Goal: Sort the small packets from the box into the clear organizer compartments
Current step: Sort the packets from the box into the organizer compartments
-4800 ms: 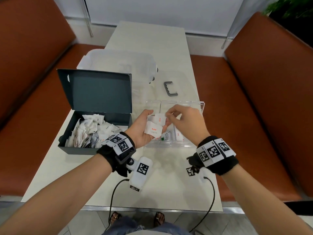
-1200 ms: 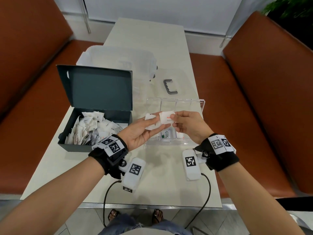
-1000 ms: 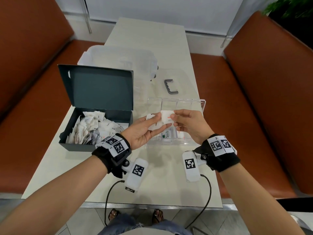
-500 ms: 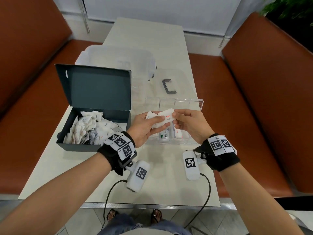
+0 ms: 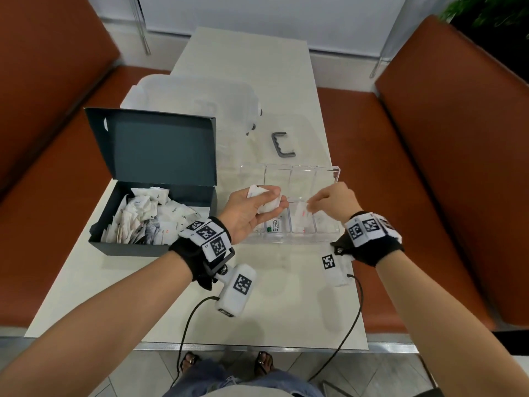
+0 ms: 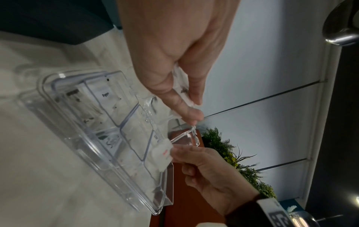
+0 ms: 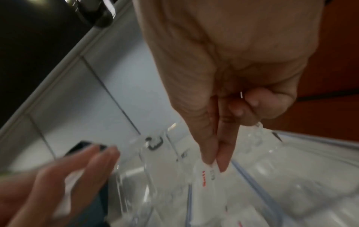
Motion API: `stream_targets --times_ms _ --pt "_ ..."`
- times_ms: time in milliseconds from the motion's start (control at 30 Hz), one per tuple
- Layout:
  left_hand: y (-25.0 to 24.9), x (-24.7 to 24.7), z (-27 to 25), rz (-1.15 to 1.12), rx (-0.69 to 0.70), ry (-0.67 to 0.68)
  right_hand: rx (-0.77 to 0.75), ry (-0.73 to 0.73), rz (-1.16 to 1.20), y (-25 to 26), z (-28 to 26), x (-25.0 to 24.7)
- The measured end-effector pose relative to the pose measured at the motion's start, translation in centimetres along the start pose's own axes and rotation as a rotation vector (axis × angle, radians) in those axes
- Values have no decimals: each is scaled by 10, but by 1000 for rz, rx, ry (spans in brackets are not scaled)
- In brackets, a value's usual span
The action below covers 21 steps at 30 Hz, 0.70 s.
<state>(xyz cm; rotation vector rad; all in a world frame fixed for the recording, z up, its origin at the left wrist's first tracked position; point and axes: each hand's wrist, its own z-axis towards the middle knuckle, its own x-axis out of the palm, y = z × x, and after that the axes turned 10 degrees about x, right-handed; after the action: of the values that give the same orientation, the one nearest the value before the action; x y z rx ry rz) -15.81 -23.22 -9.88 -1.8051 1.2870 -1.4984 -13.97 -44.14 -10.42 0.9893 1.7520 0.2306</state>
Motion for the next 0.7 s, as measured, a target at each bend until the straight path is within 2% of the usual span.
stream_targets --times_ms 67,167,400,600,700 --pt "0 -3 -1 4 -3 -15 16 -9 -180 5 4 16" --pt "0 -7 -3 5 -6 -28 -3 -119 -385 8 8 36" --pt "-2 -16 -5 -30 -14 -44 -242 -301 -721 1 9 54" --pt "-4 -16 -5 -50 -45 -34 -347 -270 -931 -4 10 46" --pt "-6 -15 -5 -61 -58 -27 -425 -158 -982 -2 12 36"
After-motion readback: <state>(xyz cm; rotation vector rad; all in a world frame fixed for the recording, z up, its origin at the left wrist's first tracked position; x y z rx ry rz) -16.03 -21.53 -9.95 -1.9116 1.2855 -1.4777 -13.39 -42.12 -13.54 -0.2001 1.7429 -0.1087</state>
